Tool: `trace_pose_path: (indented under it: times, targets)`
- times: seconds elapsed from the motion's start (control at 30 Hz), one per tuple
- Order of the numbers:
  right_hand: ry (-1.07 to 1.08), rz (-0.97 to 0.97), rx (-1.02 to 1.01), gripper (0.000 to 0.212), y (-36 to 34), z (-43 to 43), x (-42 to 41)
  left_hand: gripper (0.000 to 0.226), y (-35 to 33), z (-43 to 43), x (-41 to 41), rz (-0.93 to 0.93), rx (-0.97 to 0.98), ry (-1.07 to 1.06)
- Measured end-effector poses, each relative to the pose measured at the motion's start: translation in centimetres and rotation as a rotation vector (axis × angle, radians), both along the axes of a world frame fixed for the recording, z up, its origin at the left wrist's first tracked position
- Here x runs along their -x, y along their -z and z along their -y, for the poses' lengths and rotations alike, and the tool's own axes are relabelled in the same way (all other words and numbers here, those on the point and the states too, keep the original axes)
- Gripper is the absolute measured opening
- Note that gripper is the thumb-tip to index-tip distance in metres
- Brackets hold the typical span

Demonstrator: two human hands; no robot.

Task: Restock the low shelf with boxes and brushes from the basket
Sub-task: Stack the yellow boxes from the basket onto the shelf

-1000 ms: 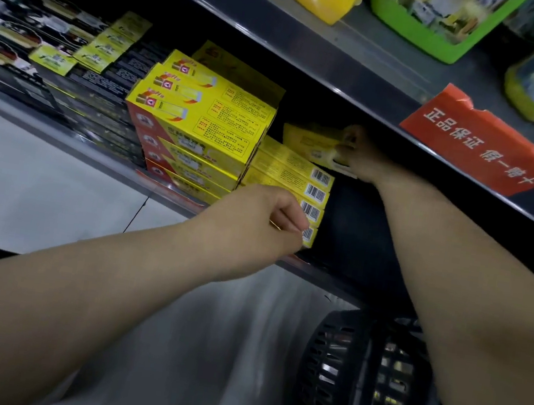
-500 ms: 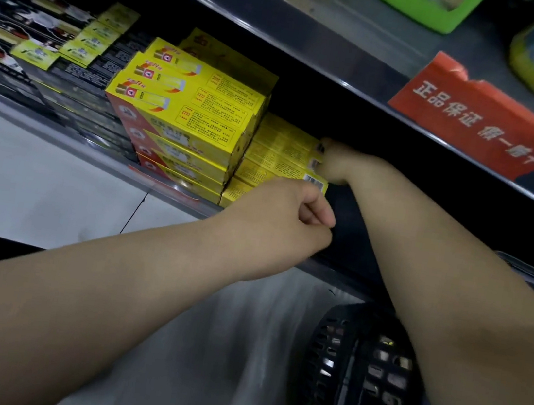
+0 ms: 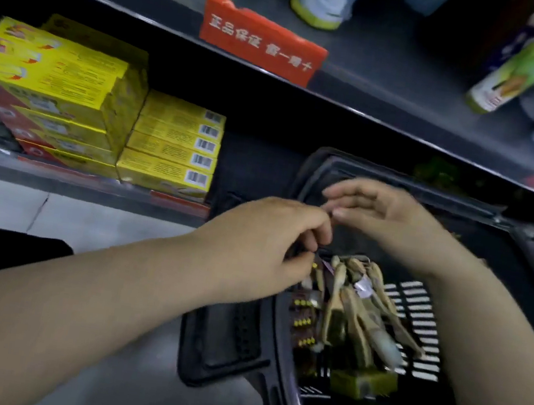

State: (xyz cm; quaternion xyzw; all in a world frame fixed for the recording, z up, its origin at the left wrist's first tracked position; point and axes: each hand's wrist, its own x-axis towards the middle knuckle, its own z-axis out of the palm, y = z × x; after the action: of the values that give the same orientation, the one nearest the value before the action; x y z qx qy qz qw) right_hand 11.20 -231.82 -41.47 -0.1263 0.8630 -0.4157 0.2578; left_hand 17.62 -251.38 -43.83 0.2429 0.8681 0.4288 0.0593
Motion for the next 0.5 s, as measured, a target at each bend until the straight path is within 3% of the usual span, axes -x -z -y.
trace_pose_path:
  times: [0.2, 0.27, 0.37, 0.43, 0.5]
  targets:
    - [0.092, 0.202, -0.502, 0.019, 6.7, -11.9, -4.8, 0.018, 1.3, -2.5, -0.6, -0.107, 0.198, 0.156]
    - [0.020, 0.301, -0.664, 0.030, 9.3, -14.3, -5.7, 0.020, 1.4, -3.5, -0.7, -0.115, 0.218, 0.205]
    - [-0.262, 0.522, -0.961, 0.052, 13.3, -15.4, -7.1, 0.021, 1.9, -5.0, -1.0, -0.138, 0.278, 0.294]
    - [-0.373, 0.607, -1.035, 0.054, 15.9, -15.0, -8.1, 0.021, 2.4, -5.8, -1.1, -0.161, 0.328, 0.347]
    - [-0.252, 0.590, -1.020, 0.041, 18.0, -14.5, -8.9, 0.021, 2.7, -6.2, -1.0, -0.163, 0.369, 0.377]
